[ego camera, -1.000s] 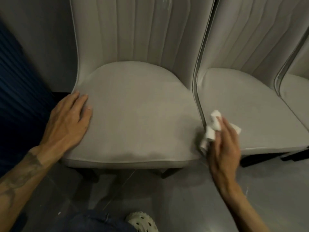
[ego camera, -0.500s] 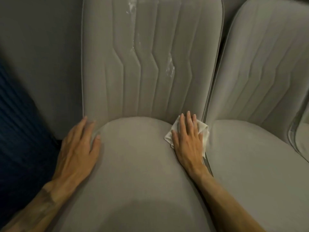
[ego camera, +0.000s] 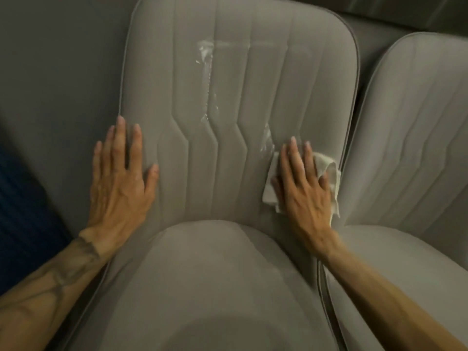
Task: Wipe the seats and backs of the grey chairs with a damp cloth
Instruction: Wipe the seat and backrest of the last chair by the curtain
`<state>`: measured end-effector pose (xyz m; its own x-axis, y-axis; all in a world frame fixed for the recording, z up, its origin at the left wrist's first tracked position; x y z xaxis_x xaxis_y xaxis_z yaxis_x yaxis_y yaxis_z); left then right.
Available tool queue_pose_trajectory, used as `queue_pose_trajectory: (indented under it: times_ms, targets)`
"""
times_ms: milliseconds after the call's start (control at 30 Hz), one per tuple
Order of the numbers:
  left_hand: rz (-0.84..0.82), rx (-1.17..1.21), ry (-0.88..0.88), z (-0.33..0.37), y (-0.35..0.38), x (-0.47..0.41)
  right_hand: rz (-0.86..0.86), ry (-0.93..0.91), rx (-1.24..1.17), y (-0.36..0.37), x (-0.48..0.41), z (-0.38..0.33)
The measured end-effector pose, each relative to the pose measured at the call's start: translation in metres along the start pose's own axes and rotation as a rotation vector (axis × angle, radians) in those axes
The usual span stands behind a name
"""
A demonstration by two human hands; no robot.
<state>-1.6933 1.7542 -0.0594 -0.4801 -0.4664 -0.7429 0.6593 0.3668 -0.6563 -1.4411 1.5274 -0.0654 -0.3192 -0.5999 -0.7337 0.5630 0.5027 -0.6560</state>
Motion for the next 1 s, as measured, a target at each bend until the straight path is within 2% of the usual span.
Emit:
queue_pose_trajectory:
  times_ms: [100,200,300,367,467,533,600,667,767,833,1000]
  targets:
    - [0.108,-0.019,0.031,0.003,0.01,-0.031,0.096,0.027,-0.029,-0.015,-0.065,0.009]
    - [0.211,-0.025,0.037,0.001,0.02,-0.05,0.175,0.049,-0.119,-0.016,-0.081,0.007]
    - [0.261,-0.05,0.049,-0.004,0.029,-0.05,0.097,0.006,-0.214,-0.007,-0.059,-0.002]
    - [0.27,-0.052,0.059,-0.006,0.031,-0.049,0.018,-0.067,-0.196,-0.008,-0.062,-0.003]
    - [0.28,-0.051,0.061,-0.006,0.031,-0.05,0.113,-0.151,-0.112,-0.027,-0.119,0.008]
    - [0.284,-0.057,0.059,-0.006,0.032,-0.05,0.254,-0.062,-0.08,-0.046,-0.163,0.018]
    - [0.294,-0.059,0.062,-0.007,0.033,-0.049,0.315,0.07,-0.105,-0.052,-0.179,0.016]
    - [0.308,-0.066,0.073,-0.009,0.035,-0.049,0.263,0.13,-0.085,-0.037,-0.156,0.003]
    - [0.314,-0.065,0.071,-0.008,0.035,-0.048,0.143,0.046,-0.026,-0.021,-0.114,-0.013]
    - [0.313,-0.055,0.077,-0.008,0.034,-0.049,0.179,0.028,-0.028,-0.029,-0.13,-0.004]
    - [0.325,-0.042,0.074,-0.009,0.036,-0.049,0.287,0.165,0.011,-0.045,-0.177,0.003]
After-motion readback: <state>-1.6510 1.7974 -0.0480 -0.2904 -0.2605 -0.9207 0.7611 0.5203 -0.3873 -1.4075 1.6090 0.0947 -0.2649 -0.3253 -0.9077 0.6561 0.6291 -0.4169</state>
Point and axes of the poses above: each hand's wrist, its own x-axis away from the middle knuckle, its own y-axis out of the palm, z = x × y, the point moved 4 cm from there along -x, towards the middle knuckle, and after that the axes turned 2 degrees about y, right-handed, at the moved point
